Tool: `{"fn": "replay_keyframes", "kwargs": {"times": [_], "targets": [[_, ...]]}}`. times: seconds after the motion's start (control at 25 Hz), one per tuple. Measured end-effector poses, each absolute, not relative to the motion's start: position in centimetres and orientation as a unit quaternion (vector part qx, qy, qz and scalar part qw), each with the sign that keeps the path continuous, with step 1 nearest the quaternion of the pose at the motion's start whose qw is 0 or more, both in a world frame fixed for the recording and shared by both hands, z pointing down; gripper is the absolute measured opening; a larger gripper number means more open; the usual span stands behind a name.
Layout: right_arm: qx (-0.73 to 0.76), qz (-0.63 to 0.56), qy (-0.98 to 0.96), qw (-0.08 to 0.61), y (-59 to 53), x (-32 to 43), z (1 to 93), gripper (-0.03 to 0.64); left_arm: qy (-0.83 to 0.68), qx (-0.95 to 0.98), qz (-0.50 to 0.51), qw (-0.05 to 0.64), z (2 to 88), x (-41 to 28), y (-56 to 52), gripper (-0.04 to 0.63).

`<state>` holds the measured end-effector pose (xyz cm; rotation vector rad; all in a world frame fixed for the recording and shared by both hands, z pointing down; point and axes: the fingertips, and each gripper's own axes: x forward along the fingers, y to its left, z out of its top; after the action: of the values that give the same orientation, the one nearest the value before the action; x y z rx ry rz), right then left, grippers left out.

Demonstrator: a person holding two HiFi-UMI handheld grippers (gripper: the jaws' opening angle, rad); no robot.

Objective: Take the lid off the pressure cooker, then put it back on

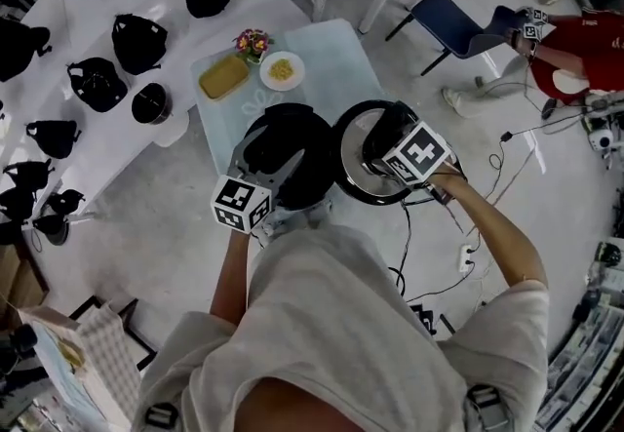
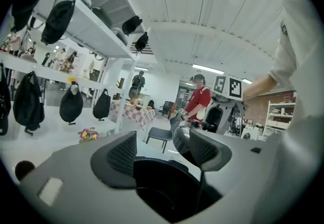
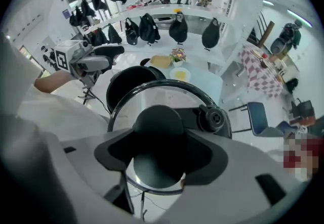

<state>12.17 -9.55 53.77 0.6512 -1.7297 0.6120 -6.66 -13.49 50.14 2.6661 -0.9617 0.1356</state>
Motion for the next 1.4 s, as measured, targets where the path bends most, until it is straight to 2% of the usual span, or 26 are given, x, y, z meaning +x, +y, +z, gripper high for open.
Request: {"fn": "replay_keyframes", "kwargs": {"times": [0.24, 0.48, 1.0, 1.4], "targets": [[0.333, 0.314, -0.694, 0.555, -6.8, 20.0, 55.2, 0.27, -0.289, 0.943, 0.059, 0.154, 50.2, -1.7, -13.7, 0.311], [0.344, 0.341, -0.677, 0.554, -5.6, 23.8, 57.9, 0.27, -0.273, 0.947, 0.073, 0.154, 50.2, 1.2, -13.7, 0.311], [0.319, 0.35, -0.685, 0.553, -10.8, 22.3, 68.4, 0.271, -0.326, 0.929, 0.102, 0.145, 50.1, -0.6, -15.2, 0.311], [0.282, 0.314, -0.703, 0.572, -15.1, 18.8, 75.5, 0.272, -0.369, 0.91, 0.126, 0.142, 50.3, -2.8, -15.1, 0.311]]}}
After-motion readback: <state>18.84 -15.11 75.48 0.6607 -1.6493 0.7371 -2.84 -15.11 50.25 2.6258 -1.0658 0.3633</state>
